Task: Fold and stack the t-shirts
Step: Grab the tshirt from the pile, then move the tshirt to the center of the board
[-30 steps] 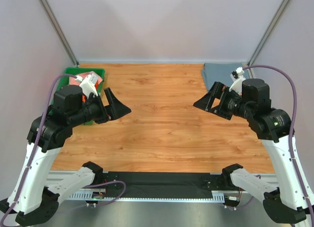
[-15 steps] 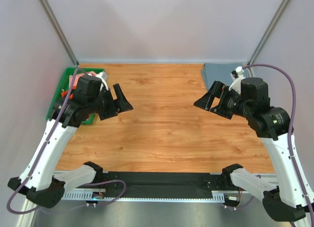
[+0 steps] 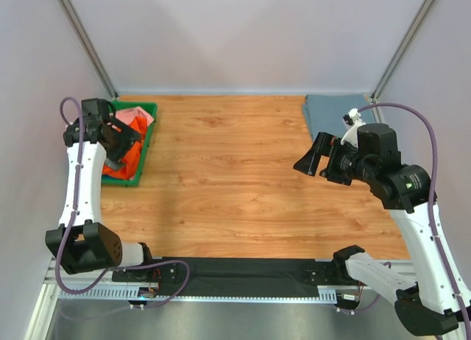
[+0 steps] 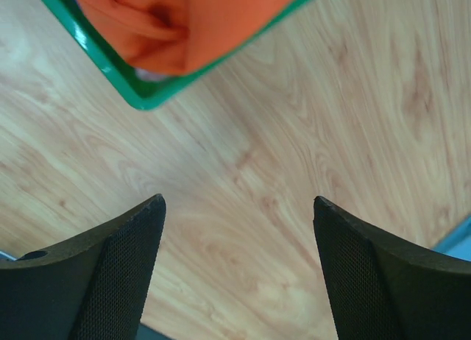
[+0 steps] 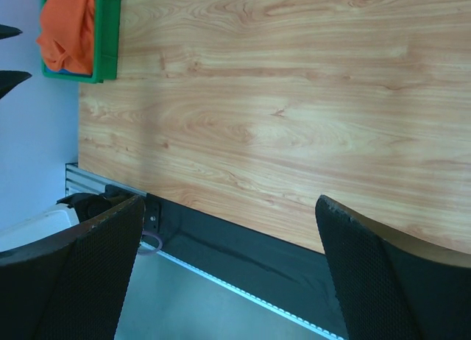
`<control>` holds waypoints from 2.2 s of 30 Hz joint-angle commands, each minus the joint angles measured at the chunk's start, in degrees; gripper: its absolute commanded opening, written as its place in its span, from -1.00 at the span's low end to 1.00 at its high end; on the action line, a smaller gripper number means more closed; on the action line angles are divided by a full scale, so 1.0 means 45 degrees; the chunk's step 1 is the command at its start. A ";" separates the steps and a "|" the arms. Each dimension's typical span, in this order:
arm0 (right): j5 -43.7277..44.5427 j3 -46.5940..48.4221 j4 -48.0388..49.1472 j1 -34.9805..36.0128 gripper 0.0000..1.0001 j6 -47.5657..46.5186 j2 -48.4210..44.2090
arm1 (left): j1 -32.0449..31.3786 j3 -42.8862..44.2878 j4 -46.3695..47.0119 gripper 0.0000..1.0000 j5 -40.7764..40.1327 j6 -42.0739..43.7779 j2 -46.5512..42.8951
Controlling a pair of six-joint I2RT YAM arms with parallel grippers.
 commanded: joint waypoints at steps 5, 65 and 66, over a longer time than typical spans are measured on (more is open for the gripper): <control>0.0161 0.0252 -0.0211 -0.0053 1.00 -0.0385 -0.0090 | 0.1119 -0.0556 0.1765 0.70 -0.1980 0.0546 0.0820; 0.1002 -0.4122 0.0280 0.0767 0.66 0.1470 0.3093 | -0.8509 -0.5866 0.3074 0.45 0.4151 0.0273 -0.1559; 0.1234 -0.4374 0.0123 0.1038 0.66 0.1547 0.3055 | -0.8509 -0.6042 0.3169 0.44 0.4287 0.0332 -0.1500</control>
